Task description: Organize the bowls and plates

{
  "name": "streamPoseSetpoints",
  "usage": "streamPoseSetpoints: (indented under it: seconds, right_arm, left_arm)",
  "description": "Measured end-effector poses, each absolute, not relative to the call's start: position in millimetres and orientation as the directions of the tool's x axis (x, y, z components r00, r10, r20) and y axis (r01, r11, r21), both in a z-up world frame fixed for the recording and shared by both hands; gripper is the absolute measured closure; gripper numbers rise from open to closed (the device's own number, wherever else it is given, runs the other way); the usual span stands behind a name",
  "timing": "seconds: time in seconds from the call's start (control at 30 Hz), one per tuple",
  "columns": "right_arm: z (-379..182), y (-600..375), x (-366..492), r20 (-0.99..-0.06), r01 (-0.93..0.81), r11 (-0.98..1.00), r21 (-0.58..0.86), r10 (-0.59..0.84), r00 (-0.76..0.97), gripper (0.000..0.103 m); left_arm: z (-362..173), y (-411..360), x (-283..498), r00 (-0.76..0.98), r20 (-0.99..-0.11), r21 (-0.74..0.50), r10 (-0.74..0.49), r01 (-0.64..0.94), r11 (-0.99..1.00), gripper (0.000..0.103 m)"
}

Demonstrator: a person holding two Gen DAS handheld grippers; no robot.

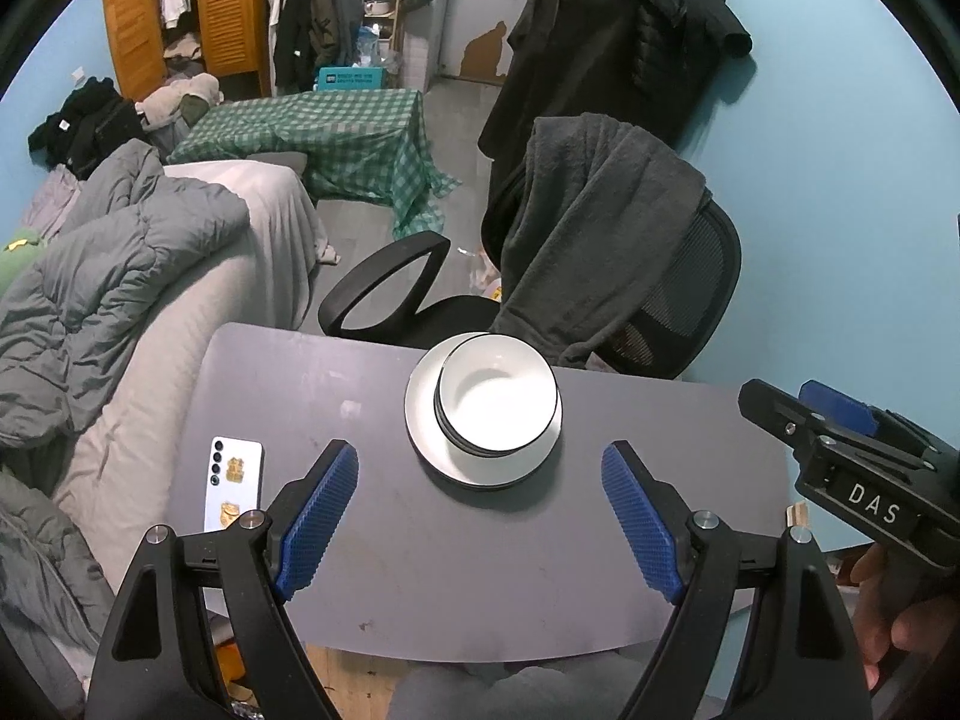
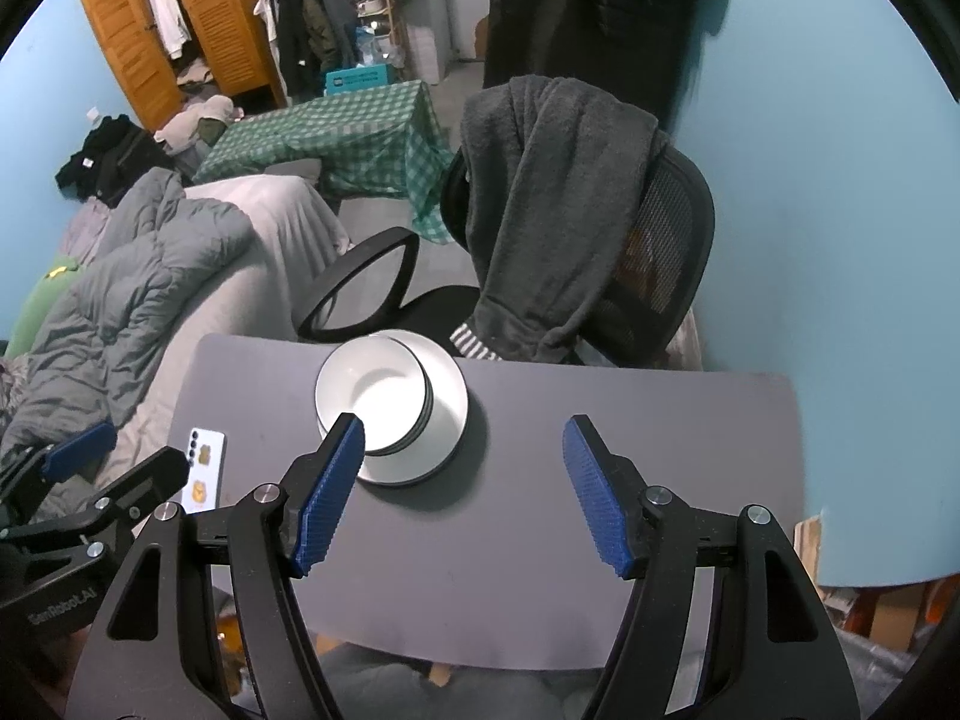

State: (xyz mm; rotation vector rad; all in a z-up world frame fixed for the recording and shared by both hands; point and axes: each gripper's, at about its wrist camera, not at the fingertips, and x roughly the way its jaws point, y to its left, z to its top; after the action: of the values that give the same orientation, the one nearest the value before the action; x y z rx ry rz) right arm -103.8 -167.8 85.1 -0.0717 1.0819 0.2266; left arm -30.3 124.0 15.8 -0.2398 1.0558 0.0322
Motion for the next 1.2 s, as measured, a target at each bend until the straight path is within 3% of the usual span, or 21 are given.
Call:
streamPoseSetpoints:
  seconds: [1.2]
  right_arm:
    - [86.0, -175.6, -105.8, -0.885, -0.211, 0.976, 0.056, 0.147, 0.443, 0.035]
  left_arm:
    - [19.6, 128.0, -32.7, 0.484, -0.872, -0.167, -0.074, -0.151, 0.974, 0.018]
